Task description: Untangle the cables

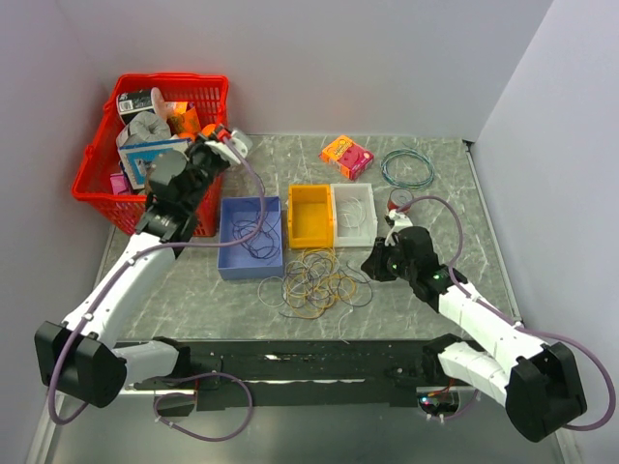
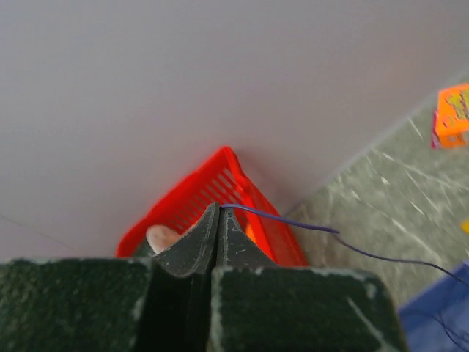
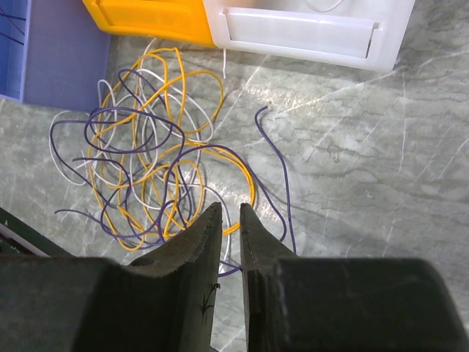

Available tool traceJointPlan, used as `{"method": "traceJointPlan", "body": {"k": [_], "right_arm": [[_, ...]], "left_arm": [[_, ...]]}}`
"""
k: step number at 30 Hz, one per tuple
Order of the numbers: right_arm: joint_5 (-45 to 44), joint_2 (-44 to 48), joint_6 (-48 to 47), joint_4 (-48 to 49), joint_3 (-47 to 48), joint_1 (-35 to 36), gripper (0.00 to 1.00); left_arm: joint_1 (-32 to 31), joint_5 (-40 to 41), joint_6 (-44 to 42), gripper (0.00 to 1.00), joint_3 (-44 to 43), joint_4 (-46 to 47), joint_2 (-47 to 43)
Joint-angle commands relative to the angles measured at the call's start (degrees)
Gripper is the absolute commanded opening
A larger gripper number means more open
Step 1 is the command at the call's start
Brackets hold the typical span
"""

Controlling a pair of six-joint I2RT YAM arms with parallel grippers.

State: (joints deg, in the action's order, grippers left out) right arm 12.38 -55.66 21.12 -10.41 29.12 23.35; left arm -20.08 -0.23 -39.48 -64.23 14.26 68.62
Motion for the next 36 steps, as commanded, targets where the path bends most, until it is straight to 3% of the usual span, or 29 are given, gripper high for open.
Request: {"method": "traceJointPlan", "body": {"k": [1,8,14,20,21,23,24,26,29,32,33,36], "right_arm": [[-0.3,1.6,-0.6,-0.3,0.1,-0.1,0.24],[-0.5,2.3,-1.3,-1.7,0.4,-0.1,0.26],[-0.4,2.6,-1.4,-2.6,0.8,-0.2,0.27],[-0.5,2.2,-1.5,-2.5,0.9,-0.1,0.29],[-0.3,2.0,-1.5,-2.6,1.1,-0.1,0.3],[-0.2,2.0,-1.5,-2.8,1.4,-0.1,0.33],[-0.3,2.3,-1.5,-2.9,1.5,-0.2,0.34],[-0.7,2.7,-1.6,-3.1,1.5,-0.1,0.38],[-1.7,3.5,-2.1,-4.2,1.8,-0.1,0.44],[-4.4,4.2,-2.5,-6.2,2.7,-0.2,0.48],[-5.2,4.5,-2.6,-6.7,3.0,-0.2,0.48],[-8.2,5.5,-2.4,-8.5,3.3,-0.3,0.5]], "left_arm": [[0.1,-2.8,2.7,0.01,4.3,-0.5,-1.1],[-0.4,-9.8,6.5,0.01,12.8,-6.6,-1.2],[-0.2,-7.2,3.0,0.01,21.2,-6.1,-0.5],[-0.1,-10.7,2.3,0.02,22.7,-9.2,-0.5],[-0.1,-11.1,1.0,0.13,22.8,-10.0,-0.5],[-0.1,-11.3,0.2,0.5,23.3,-11.0,-1.3],[-0.2,-11.5,0.4,0.8,23.2,-10.7,-1.8],[-0.1,-12.4,0.1,0.97,21.7,-10.6,-3.0],[-0.2,-16.5,-0.5,0.96,17.1,-13.5,-3.9],[-1.0,-27.0,-2.0,0.99,13.3,-18.3,-5.7],[-2.4,-29.8,-3.2,0.95,12.7,-19.1,-6.2],[-15.4,-25.6,2.4,0.87,11.4,-20.1,-4.6]]}}
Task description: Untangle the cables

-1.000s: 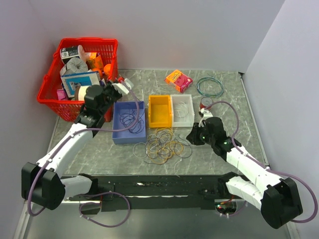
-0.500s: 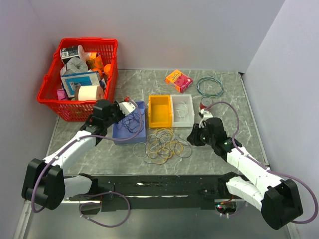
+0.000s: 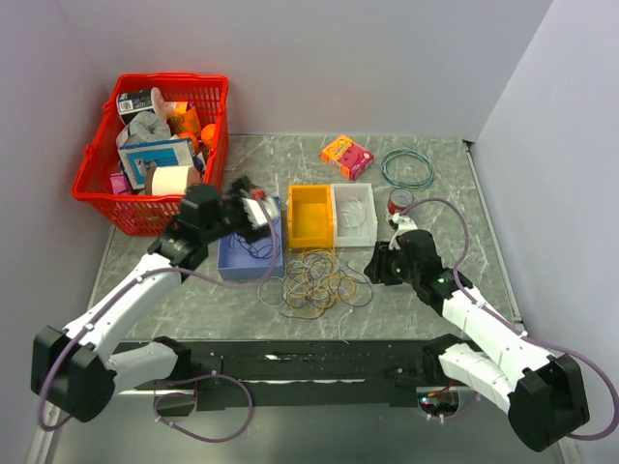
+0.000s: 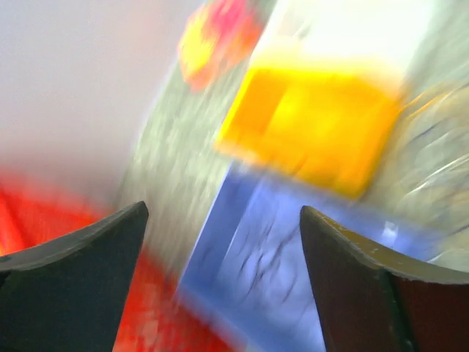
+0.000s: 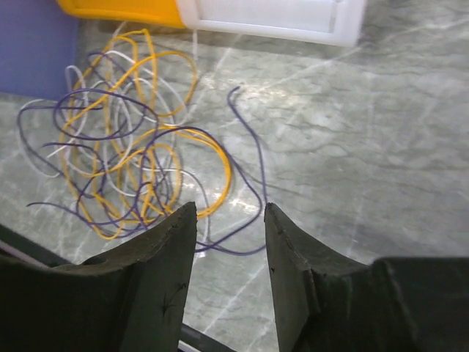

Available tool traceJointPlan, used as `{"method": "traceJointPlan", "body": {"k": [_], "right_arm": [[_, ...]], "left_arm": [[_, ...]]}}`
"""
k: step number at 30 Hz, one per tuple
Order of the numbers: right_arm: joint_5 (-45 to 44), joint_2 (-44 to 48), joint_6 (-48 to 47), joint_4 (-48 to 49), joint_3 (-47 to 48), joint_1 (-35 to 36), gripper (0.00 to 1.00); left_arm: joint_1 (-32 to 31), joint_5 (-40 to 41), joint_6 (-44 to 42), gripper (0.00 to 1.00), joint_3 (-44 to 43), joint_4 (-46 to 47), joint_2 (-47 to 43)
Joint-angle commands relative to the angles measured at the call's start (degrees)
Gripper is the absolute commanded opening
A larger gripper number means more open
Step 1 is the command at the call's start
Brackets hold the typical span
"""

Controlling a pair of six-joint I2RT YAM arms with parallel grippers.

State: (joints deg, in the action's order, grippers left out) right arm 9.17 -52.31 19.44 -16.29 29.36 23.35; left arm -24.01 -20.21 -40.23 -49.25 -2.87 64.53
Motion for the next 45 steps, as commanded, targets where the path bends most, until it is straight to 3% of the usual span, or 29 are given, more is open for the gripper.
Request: {"method": "traceJointPlan", "body": {"k": [1,3,5,10,19,22,23,31,41,45], "right_arm": [[-5.8,2.3,-0.3,-3.0,3.1,-0.4,0.51],[-7.1,3.0,0.2,-3.9,2.9,-0.9,0.52],[-7.9,4.1,0.8,-4.5,2.5,-1.6,0.53],[-7.2,6.3,1.2,-4.3,0.6,-4.3,0.55],[-4.6,8.0,-2.4,-5.2,0.2,-6.4,0.56],[-4.0,8.5,-3.7,-5.3,0.1,-6.7,0.56],[-3.9,8.5,-4.1,-5.4,0.1,-6.8,0.56],[-3.8,9.2,-4.3,-5.8,0.0,-7.4,0.55],[-0.4,8.6,-3.2,-4.7,1.9,-7.7,0.54],[1.4,7.9,-2.6,-3.6,2.9,-7.7,0.53]], "left_arm": [[-16.0,-7.8,5.1,0.85,-5.6,-3.9,0.8],[-19.2,-10.6,11.0,0.78,-6.7,-2.9,5.6],[-23.8,-11.8,11.4,0.71,-7.3,-1.4,10.4],[-30.6,-10.2,8.0,0.7,-11.7,2.2,22.9],[-32.9,-2.3,4.6,0.69,-21.3,-1.1,38.3],[-32.9,2.0,4.5,0.63,-24.5,-2.0,41.9],[-32.9,2.4,3.9,0.55,-26.0,-3.4,42.5],[-32.8,-3.0,-2.8,0.06,-28.4,-15.3,40.4],[-26.9,-8.0,20.4,0.02,-49.8,-16.1,31.1],[-23.7,-11.7,27.3,0.02,-53.7,-14.4,25.3]]}}
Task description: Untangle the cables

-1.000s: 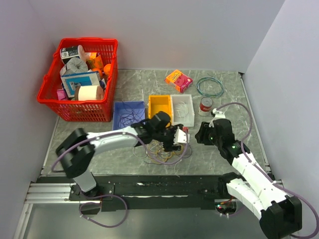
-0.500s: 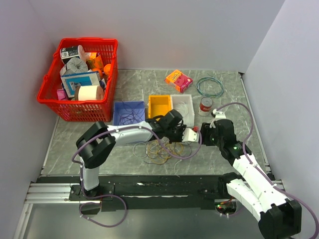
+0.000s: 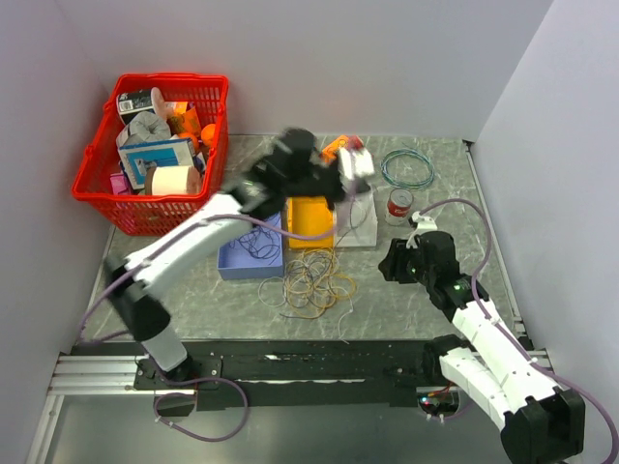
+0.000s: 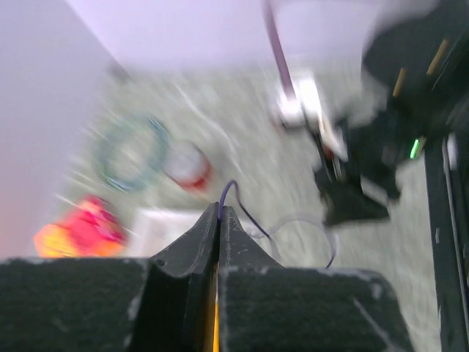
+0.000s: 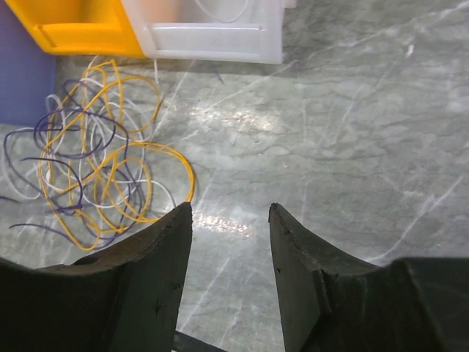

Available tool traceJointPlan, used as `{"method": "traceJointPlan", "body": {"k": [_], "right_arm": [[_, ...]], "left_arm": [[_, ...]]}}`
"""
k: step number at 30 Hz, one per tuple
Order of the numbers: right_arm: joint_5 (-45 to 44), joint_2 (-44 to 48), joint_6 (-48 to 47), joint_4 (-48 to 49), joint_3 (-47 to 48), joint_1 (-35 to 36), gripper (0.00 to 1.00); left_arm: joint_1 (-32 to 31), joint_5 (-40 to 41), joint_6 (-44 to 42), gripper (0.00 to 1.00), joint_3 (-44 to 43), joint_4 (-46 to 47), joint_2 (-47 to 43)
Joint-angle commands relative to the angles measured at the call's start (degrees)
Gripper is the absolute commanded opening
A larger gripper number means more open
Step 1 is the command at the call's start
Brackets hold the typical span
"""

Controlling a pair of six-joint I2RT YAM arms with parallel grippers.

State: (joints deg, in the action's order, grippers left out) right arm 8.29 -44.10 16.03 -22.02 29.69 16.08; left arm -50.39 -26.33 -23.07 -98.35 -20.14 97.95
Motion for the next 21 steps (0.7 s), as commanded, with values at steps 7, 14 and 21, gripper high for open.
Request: {"method": "traceJointPlan", "body": {"k": [7,14,21], "right_arm": [[6.6,-3.1,0.8,4.8,5.6,-0.3,0.53],[12.1,-5.7,1.4,10.3,7.8,1.0,0.56],[16.6,-9.6,-9.7,21.7,13.6,17.0,0.83]], "left_arm": [[11.1,2.5,15.0,0.02,-5.8,11.8,-16.6],[16.5,10.9,8.9,0.01,-20.5,18.1,-17.2],[16.5,9.5,15.5,0.01,-39.3,14.3,-10.7]]}}
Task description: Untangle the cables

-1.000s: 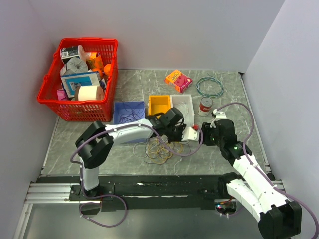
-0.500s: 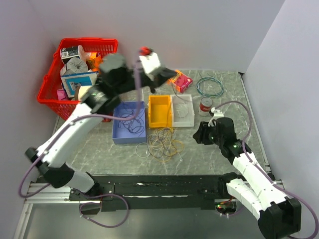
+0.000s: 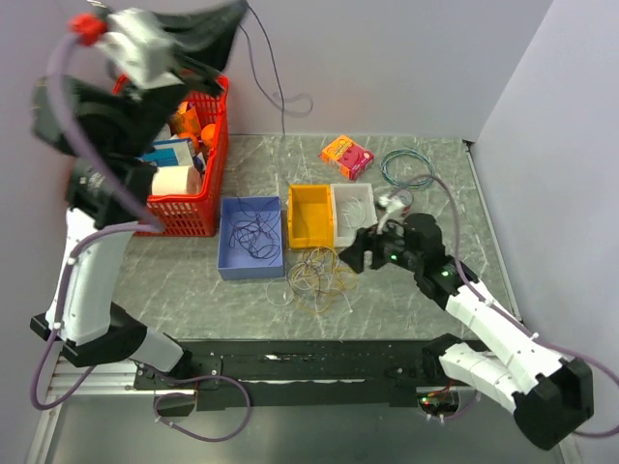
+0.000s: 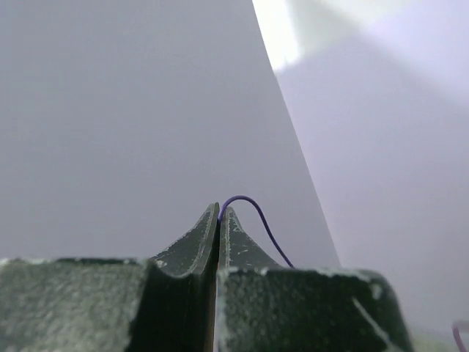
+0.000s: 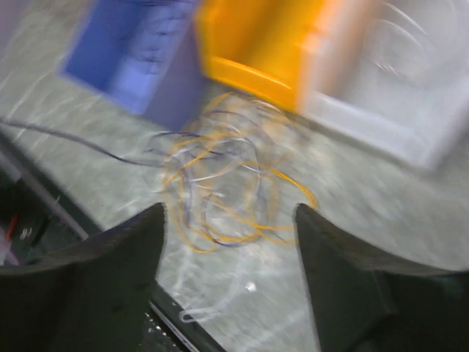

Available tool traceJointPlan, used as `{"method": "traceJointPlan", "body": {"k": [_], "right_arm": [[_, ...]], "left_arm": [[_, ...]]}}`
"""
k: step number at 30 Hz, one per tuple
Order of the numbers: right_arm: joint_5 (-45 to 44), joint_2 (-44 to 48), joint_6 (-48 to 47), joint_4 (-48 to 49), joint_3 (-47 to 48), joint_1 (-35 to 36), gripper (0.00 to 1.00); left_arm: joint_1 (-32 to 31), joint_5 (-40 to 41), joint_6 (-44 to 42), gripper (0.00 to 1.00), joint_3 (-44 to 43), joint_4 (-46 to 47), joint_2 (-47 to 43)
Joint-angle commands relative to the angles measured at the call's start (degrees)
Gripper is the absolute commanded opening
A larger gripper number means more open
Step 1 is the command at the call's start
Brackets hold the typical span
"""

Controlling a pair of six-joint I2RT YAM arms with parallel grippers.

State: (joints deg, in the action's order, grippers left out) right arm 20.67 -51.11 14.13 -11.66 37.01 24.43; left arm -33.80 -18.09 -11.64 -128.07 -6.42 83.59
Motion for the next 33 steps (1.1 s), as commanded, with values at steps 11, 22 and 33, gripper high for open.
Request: {"method": "traceJointPlan", "body": {"k": [11,22,33], "right_arm": [[5.6,-11.5,-4.9,14.7,11.0,11.6,0.86],[1.5,-9.6,-4.4,10.6,8.4,11.6,0.86],[-1.9,-4.3,-4.6,7.5,4.6,11.6,0.86]], "left_arm": [[-0.1,19.7,-22.8,0.01,-6.3,19.6,0.5],[6.2,16.9,-22.9,0.01,26.0,19.5,-9.5],[10.8,14.8,-21.1,0.01,44.2,23.5,-9.7]]}}
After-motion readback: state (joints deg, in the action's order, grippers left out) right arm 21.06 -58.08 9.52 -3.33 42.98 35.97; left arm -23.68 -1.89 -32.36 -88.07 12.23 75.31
